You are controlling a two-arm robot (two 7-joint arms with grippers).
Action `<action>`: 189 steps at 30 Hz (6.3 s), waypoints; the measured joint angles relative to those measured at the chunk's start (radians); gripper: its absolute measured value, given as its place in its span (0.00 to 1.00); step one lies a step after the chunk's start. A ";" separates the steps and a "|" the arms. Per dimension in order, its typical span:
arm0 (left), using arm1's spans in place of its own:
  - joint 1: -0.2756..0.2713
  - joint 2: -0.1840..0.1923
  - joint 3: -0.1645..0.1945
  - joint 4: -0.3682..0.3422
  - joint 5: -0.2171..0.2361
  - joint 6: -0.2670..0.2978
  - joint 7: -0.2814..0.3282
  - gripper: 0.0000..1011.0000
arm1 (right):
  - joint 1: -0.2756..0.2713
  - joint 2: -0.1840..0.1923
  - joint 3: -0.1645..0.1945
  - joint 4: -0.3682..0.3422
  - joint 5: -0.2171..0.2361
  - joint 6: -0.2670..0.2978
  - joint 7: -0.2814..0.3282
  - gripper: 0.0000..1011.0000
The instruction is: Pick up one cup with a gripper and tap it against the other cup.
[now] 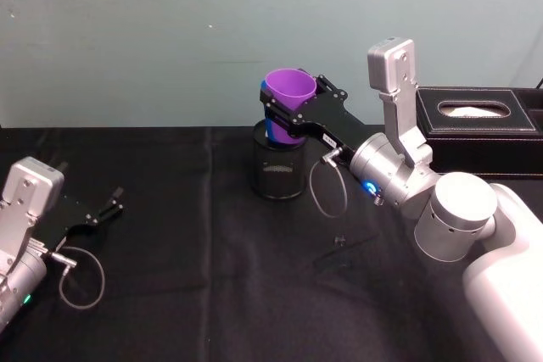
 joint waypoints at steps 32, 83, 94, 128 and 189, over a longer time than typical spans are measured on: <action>0.000 0.000 0.000 0.000 0.000 0.000 0.000 0.99 | 0.000 0.000 0.000 0.000 0.000 0.000 0.000 0.73; 0.000 0.000 0.000 0.000 0.000 0.000 0.000 0.99 | 0.000 0.000 0.000 0.000 0.000 0.000 0.000 0.73; 0.000 0.000 0.000 0.000 0.000 0.000 0.000 0.99 | 0.000 0.000 0.000 0.000 0.000 0.000 0.000 0.73; 0.000 0.000 0.000 0.000 0.000 0.000 0.000 0.99 | -0.180 0.056 -0.009 -0.205 0.010 -0.030 0.023 0.73; 0.000 0.000 0.000 0.000 0.000 0.000 0.000 0.99 | -0.402 0.027 0.020 -0.073 -0.054 -0.261 0.016 0.73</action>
